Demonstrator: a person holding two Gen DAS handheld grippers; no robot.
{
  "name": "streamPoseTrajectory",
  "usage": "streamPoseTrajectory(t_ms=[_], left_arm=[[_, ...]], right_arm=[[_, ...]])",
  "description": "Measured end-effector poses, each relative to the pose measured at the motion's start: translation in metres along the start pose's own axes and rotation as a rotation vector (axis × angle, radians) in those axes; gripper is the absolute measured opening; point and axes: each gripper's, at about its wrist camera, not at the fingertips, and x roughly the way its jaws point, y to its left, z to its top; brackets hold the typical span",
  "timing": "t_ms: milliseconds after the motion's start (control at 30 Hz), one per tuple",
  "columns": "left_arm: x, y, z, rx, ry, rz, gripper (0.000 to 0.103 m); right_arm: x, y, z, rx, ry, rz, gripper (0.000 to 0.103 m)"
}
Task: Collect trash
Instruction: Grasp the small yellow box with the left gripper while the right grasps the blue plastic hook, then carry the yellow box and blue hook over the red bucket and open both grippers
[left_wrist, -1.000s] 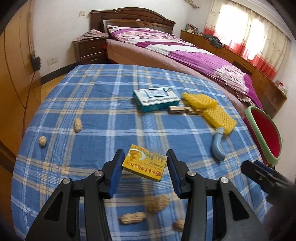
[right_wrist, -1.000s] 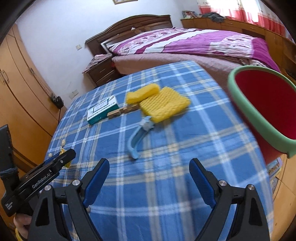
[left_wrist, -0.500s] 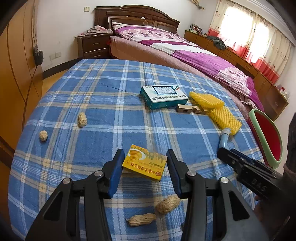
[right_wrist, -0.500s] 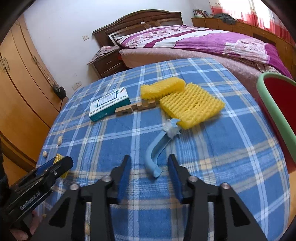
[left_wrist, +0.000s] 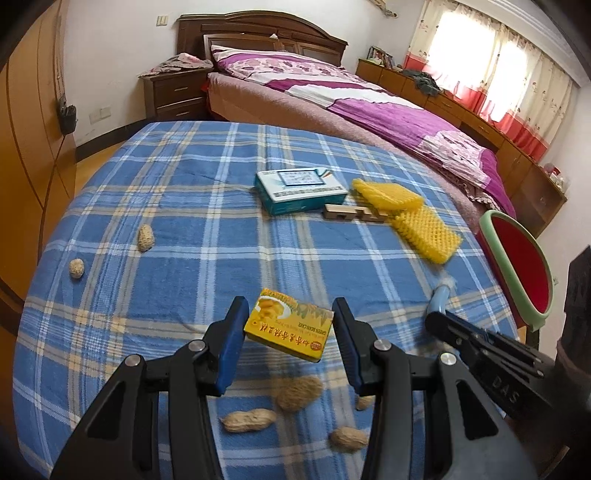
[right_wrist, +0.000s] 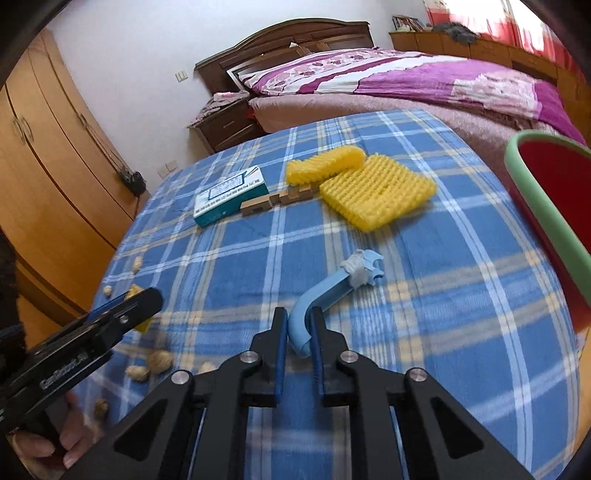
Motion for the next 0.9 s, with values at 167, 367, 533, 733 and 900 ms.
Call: streamPoseTrajectory(t_ms=[167,367,533,733,900], left_arm=[[-0.005,-0.016,-0.002,0.029,0.000,-0.024,0.047],[-0.011,-0.037,-0.005,0.064,0.007,-0.061,0.047],[-0.015,-0.056,-0.006,0.097,0.016,-0.093,0.047],[-0.013,-0.082,-0.006,0.146,0.034,-0.129,0.047],[-0.007,-0.105,0.000,0.184,0.048,-0.159,0.047]], right_arm=[[-0.027,-0.010,-0.009,0.028,-0.039,0.020,0.013],[-0.060,-0.026,-0.014,0.063,-0.108,0.025,0.013],[-0.086,-0.042,-0.015,0.094,-0.160,0.010,0.013],[-0.107,-0.065,-0.011,0.134,-0.207,-0.024,0.013],[-0.122,-0.094,-0.002,0.176,-0.241,-0.063,0.013]])
